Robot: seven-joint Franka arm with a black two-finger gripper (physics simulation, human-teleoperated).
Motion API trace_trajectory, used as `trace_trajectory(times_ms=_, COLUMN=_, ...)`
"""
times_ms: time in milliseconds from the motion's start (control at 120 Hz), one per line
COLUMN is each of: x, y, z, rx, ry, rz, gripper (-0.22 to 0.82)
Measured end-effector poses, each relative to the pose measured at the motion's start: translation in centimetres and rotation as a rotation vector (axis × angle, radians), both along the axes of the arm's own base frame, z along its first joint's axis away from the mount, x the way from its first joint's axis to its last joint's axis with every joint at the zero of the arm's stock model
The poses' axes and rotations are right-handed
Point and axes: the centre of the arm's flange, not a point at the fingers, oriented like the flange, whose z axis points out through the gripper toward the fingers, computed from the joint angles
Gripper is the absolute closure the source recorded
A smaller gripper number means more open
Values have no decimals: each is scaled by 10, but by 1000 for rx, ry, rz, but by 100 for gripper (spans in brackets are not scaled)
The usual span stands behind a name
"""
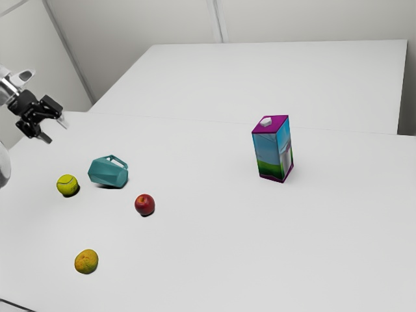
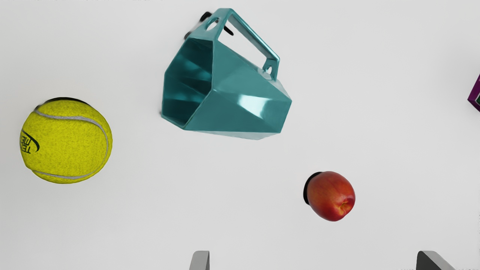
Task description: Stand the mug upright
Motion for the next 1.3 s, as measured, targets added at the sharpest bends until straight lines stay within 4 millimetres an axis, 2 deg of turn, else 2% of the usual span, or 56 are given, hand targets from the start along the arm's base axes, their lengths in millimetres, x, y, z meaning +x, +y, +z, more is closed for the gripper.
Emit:
trace_trajectory(times_ms=75, x=9, y=10, z=-22, rx=-21, ry=-5, rz=-25, gripper=0)
trace_trajectory(times_ms=167, x=18, y=9, z=-43, rx=-50, ry=-22, rz=-60, gripper=0)
trace_trajectory(times_ms=367, x=21, y=9, z=-49, rx=-61, ry=-72, rz=-118, gripper=0)
trace_trajectory(times_ms=533, x=9, y=31, z=-58, rx=-53, ry=-93, rz=-118, gripper=0)
trace_trajectory(times_ms=700, x=25, y=21, z=-78, rx=-85, ry=-148, rz=-136, gripper=0)
trace_trajectory(times_ms=850, x=34, y=12, z=-122, rx=-148, ry=-148, rz=-136, gripper=0)
trace_trajectory(times_ms=967, x=40, y=3, z=-142, rx=-195, ry=-164, rz=-138, gripper=0)
trace_trajectory(times_ms=1217, x=36, y=-19, z=-182, rx=-303, ry=-160, rz=-128, gripper=0)
trace_trajectory(times_ms=1233, x=36, y=-20, z=-183, rx=-307, ry=-161, rz=-129, gripper=1)
trace_trajectory(times_ms=1300, x=36, y=-22, z=-184, rx=-316, ry=-167, rz=-131, gripper=18)
